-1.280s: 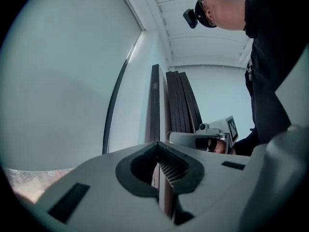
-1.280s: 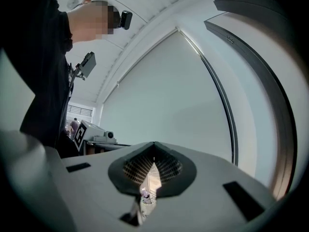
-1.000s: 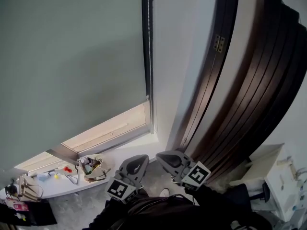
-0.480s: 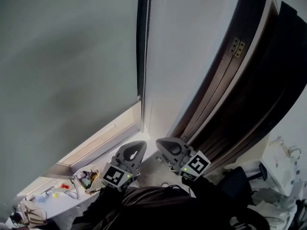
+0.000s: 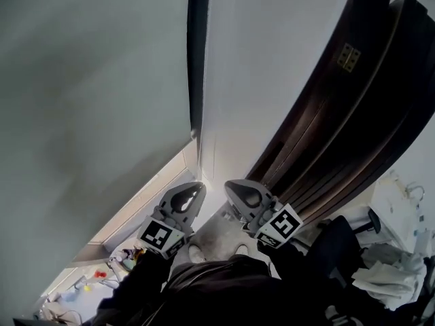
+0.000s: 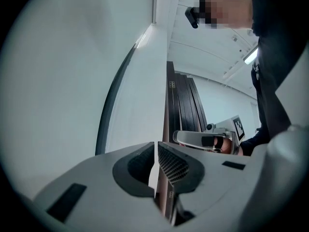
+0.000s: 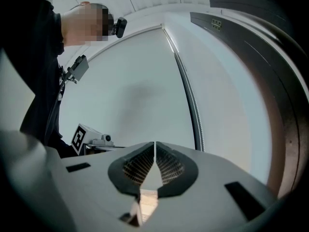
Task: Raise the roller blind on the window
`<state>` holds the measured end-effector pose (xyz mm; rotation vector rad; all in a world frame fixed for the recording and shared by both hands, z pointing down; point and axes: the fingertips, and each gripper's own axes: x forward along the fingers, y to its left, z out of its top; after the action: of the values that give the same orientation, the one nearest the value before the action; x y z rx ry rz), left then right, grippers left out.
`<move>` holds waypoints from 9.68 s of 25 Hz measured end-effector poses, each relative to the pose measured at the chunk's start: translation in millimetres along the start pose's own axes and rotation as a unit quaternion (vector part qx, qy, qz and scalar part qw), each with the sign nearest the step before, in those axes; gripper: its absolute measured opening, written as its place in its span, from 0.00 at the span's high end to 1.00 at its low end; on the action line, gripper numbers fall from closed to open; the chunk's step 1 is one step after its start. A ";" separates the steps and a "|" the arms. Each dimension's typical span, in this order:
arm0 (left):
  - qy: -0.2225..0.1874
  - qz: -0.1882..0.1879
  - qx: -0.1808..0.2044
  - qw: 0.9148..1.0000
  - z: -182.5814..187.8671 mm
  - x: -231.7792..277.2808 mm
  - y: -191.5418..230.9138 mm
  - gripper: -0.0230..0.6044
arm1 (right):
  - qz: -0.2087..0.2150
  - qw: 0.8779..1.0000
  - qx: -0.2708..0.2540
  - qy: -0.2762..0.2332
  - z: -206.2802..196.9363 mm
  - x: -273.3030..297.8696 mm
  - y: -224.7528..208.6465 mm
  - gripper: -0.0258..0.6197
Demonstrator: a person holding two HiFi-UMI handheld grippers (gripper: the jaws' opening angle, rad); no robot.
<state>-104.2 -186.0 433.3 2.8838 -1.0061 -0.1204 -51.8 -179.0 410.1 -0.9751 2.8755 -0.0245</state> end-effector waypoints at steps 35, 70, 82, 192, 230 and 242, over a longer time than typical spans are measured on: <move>0.009 0.072 0.031 0.997 72.9 184.3 110.2 0.58 | 0.010 1.000 0.024 0.001 15.3 -59.8 -59.2 0.95; 0.062 0.026 0.024 0.997 -1.6 124.7 34.9 0.94 | 0.020 1.000 0.016 0.005 16.6 -50.7 -59.3 0.95; 0.120 0.035 -0.059 0.990 -109.0 92.5 4.1 0.94 | 0.083 0.996 0.033 0.015 48.8 -11.4 -64.1 0.71; 0.071 0.018 -0.063 0.995 -160.6 32.5 -26.5 0.95 | 0.241 0.970 0.001 -0.020 108.7 32.3 -23.0 0.95; -0.055 -0.079 0.035 0.995 74.3 57.4 -19.5 0.93 | 0.259 0.953 0.076 0.140 -146.4 -0.2 11.7 0.95; 0.003 -0.069 -0.021 0.997 -19.7 62.9 -7.7 0.94 | 0.290 0.949 0.069 0.101 -94.7 -11.3 -5.8 0.59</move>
<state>-48.4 -218.2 449.1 2.9113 -0.7924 -0.1400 -49.3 -178.5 505.6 -0.0834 3.1692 -0.2880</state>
